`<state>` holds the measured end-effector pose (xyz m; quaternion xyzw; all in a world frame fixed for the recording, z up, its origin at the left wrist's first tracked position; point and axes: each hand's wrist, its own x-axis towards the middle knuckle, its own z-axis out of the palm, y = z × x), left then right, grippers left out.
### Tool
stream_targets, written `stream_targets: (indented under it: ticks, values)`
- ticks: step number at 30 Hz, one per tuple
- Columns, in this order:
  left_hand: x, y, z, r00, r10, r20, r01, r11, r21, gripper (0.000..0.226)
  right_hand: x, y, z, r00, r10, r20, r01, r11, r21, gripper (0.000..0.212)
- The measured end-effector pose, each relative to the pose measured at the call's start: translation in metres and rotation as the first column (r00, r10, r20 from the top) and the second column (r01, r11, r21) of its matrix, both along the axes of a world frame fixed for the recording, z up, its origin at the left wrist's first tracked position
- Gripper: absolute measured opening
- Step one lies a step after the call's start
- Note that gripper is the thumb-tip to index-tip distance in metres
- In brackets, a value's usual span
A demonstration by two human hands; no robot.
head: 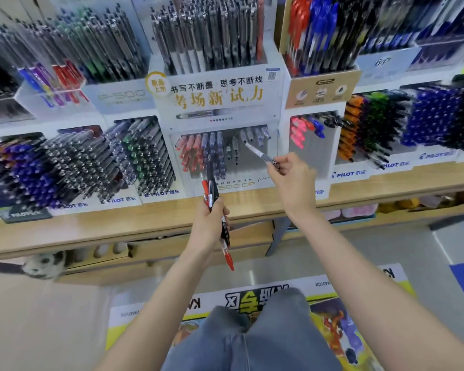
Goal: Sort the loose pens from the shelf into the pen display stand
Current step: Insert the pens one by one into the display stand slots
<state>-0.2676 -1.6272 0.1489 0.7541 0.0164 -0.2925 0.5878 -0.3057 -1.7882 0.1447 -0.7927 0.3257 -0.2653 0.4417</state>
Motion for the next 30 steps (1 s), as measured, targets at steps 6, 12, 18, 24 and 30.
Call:
stream_targets:
  ticks: [6, 12, 18, 24, 30]
  values:
    - [0.004, 0.013, -0.009, 0.998, -0.049, 0.04, 0.049, 0.999, -0.022, 0.012, 0.011, 0.011, -0.013, 0.999, -0.034, -0.004, 0.034, 0.995, -0.097, 0.016]
    - [0.004, 0.02, -0.014, 0.997, -0.062, 0.044, 0.064, 0.997, -0.049, 0.012, 0.021, 0.022, -0.006, 1.0, -0.019, 0.001, 0.019, 0.972, -0.235, 0.021]
    - [0.009, 0.023, -0.014, 0.996, -0.075, 0.056, 0.079, 0.995, -0.068, 0.011, 0.012, 0.026, -0.006, 0.999, -0.015, 0.036, 0.026, 0.948, -0.317, 0.015]
    - [0.01, 0.022, -0.015, 0.993, -0.091, 0.075, 0.095, 0.994, -0.061, 0.012, 0.029, 0.022, -0.008, 0.999, -0.027, -0.035, 0.016, 0.954, -0.299, 0.019]
    - [0.012, 0.029, -0.014, 0.995, -0.064, 0.073, 0.071, 0.993, -0.099, 0.011, 0.047, 0.018, -0.011, 0.995, -0.042, -0.088, 0.01, 0.939, -0.345, 0.021]
